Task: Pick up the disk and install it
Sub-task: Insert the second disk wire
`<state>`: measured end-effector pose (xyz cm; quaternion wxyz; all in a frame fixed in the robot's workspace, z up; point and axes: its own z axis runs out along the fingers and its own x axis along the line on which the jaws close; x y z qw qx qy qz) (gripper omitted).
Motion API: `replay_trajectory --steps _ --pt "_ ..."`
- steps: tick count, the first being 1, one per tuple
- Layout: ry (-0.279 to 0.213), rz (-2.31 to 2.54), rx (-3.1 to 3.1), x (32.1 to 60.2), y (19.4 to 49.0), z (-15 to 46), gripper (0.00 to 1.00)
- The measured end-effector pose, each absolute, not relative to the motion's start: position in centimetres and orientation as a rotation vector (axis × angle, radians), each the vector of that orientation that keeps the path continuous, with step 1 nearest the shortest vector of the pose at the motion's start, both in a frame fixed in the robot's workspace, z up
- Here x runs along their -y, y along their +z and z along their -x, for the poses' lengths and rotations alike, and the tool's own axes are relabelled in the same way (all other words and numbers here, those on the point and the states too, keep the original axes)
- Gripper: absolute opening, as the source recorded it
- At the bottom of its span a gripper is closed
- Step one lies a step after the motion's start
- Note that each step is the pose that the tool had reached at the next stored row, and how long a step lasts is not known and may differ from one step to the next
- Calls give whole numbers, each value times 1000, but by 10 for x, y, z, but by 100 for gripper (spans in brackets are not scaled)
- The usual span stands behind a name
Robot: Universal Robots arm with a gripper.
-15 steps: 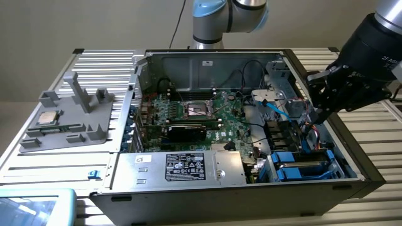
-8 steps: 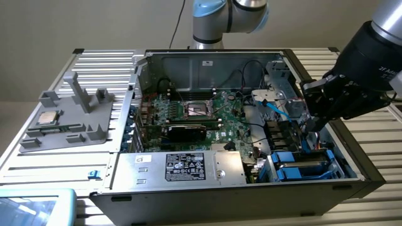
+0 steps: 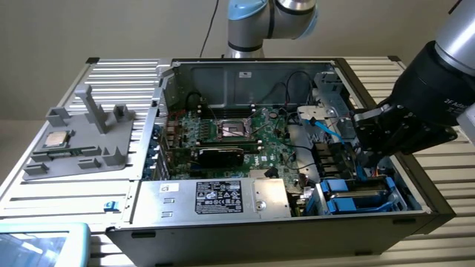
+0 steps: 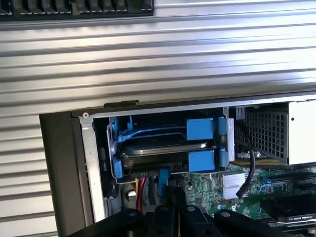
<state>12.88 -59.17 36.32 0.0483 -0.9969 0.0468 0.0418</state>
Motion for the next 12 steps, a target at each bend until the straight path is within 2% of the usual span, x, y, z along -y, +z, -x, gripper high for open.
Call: replay_trajectory --steps 12 --pt "118 3050 26 593 352 -128 11"
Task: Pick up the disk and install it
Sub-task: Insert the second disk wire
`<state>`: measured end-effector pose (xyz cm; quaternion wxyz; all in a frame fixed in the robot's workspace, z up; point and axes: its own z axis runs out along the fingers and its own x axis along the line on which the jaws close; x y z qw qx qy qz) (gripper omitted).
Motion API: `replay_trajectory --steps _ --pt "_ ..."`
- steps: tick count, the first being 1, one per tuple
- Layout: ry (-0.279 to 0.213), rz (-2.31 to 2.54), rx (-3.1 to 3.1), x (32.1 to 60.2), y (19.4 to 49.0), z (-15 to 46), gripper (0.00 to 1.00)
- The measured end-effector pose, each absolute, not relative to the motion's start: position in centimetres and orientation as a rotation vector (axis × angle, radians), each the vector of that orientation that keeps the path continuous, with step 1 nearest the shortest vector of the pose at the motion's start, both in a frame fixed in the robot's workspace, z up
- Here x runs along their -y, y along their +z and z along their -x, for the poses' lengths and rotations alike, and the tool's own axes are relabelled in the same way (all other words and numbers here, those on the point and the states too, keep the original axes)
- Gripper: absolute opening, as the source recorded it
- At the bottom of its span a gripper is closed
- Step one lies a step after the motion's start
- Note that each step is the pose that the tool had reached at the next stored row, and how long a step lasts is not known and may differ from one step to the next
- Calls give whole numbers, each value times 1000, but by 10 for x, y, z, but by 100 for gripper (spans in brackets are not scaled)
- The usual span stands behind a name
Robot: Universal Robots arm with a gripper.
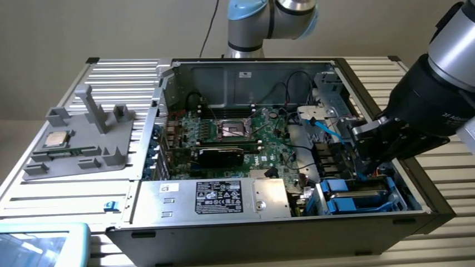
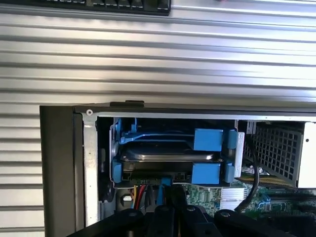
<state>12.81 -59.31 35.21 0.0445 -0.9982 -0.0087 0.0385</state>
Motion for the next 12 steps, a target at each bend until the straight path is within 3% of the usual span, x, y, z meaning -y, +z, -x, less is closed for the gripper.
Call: replay_trajectory --steps 12 --pt "102 3061 44 593 344 -125 11"
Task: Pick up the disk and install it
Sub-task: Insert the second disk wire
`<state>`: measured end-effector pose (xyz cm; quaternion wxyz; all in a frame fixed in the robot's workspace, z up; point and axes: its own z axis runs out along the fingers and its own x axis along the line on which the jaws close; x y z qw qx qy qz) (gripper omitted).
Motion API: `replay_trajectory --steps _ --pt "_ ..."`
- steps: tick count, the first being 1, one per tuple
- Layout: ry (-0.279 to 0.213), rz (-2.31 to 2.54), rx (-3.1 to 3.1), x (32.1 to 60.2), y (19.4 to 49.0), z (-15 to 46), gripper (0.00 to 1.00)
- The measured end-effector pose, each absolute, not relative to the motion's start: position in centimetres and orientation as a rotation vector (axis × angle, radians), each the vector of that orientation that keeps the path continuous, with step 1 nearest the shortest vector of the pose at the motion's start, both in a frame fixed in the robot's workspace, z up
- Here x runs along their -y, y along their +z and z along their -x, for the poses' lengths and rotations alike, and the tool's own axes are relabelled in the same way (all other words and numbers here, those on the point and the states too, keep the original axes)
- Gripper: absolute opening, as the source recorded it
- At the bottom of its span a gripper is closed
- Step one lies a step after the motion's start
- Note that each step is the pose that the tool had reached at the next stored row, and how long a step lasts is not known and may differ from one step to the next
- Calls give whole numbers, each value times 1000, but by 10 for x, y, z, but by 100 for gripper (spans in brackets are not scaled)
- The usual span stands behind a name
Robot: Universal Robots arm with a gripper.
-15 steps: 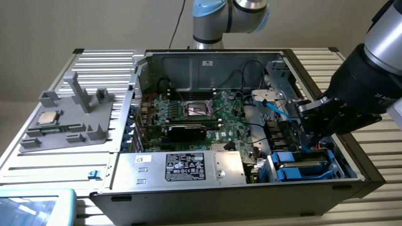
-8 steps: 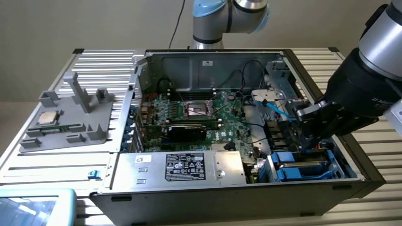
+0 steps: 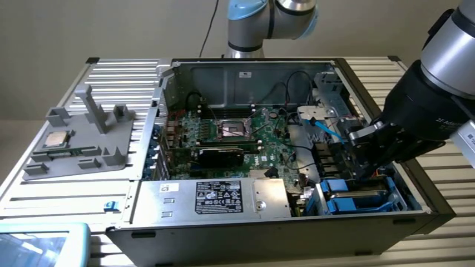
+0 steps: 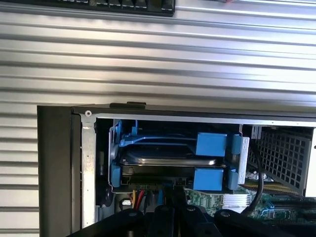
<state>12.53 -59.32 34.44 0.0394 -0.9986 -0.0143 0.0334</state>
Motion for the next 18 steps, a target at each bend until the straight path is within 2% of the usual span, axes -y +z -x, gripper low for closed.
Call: replay_trajectory --steps 18 --pt "103 3066 43 593 346 -136 11"
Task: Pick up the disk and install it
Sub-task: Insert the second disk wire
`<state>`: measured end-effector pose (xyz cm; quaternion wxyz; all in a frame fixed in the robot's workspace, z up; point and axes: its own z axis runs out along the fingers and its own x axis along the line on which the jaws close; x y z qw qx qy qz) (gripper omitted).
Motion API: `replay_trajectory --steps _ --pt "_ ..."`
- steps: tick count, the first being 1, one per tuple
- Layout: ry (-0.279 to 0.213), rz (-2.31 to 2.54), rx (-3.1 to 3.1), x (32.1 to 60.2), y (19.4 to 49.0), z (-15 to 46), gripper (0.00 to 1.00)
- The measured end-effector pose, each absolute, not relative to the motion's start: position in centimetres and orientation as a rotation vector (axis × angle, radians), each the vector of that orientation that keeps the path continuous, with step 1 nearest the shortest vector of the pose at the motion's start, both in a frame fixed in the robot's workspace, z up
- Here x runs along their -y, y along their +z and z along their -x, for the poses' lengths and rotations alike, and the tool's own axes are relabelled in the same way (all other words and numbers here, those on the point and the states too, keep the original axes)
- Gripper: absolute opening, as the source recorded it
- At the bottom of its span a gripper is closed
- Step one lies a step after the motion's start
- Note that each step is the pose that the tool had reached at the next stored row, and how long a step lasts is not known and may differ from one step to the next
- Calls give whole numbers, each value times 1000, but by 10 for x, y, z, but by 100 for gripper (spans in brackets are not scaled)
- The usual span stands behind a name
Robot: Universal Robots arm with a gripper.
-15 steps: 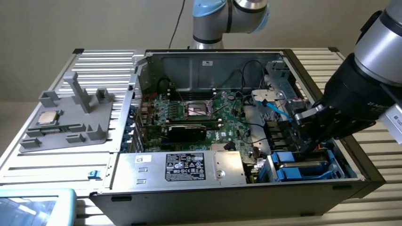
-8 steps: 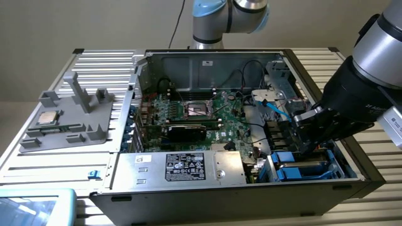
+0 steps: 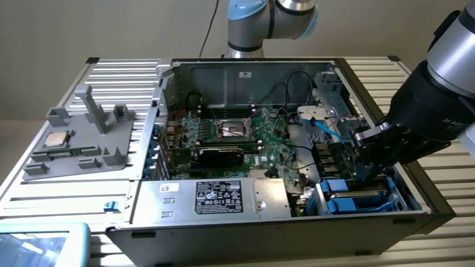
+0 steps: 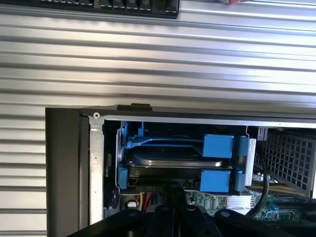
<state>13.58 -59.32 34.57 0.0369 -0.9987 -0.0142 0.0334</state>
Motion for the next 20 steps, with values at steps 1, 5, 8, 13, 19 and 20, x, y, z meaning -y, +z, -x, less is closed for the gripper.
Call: replay_trajectory --steps 1,5,8,13,19,20 --pt "103 3066 43 593 346 -138 11" --pt "103 3065 43 593 345 -141 11" --pt "103 3066 44 592 343 -141 11" --pt "103 3068 43 590 340 -142 11" --pt "103 3068 43 590 340 -142 11" --pt "103 3068 43 590 340 -142 11"
